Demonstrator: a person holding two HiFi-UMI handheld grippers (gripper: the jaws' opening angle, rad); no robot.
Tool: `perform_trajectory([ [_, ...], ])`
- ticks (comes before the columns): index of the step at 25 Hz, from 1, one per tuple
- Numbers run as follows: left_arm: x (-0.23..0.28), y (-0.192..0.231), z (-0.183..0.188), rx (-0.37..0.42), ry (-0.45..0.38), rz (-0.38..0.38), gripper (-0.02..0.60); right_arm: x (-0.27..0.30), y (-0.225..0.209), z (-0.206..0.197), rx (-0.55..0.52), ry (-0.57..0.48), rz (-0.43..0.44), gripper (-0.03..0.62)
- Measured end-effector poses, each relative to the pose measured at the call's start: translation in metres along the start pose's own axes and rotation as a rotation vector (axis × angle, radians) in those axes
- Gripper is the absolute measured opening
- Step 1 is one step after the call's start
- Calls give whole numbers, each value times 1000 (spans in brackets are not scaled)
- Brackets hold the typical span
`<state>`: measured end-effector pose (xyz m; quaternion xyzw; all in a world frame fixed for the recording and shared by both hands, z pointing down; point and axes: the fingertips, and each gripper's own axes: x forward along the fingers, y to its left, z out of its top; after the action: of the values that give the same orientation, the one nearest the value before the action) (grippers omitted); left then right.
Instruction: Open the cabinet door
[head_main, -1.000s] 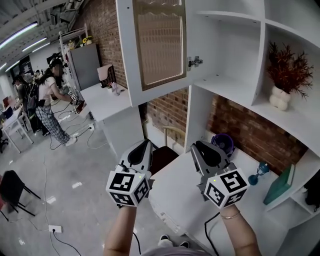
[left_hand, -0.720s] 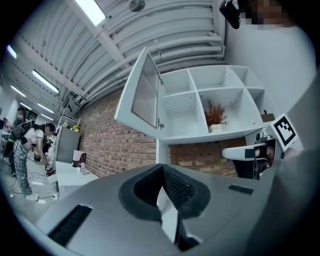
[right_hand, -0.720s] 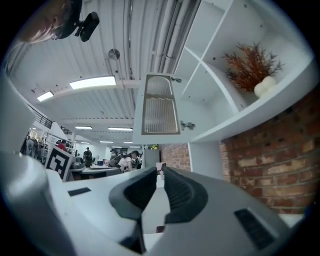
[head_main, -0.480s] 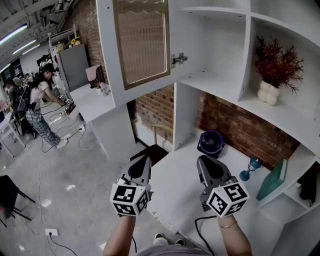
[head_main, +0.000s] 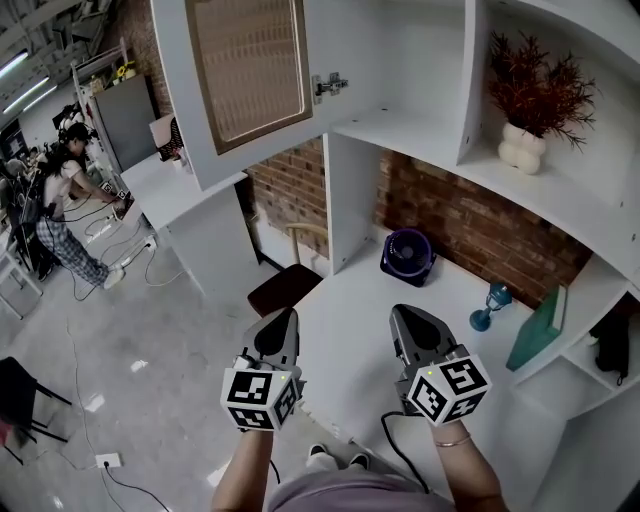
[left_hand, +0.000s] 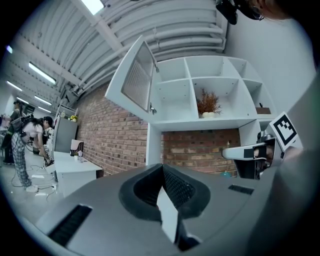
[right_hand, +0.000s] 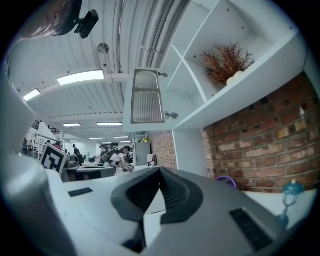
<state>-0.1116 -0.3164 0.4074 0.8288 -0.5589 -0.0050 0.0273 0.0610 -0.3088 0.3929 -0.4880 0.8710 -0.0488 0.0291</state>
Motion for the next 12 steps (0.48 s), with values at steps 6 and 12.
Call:
perform_trajectory([
  [6,-2,-6,-18,-24,25,-1,2,-15,-17,-36,38,82,-37,5],
  [12,-1,-10,-28,-29,50,-3,2,-25,-27,-51,38,119,-68,3],
])
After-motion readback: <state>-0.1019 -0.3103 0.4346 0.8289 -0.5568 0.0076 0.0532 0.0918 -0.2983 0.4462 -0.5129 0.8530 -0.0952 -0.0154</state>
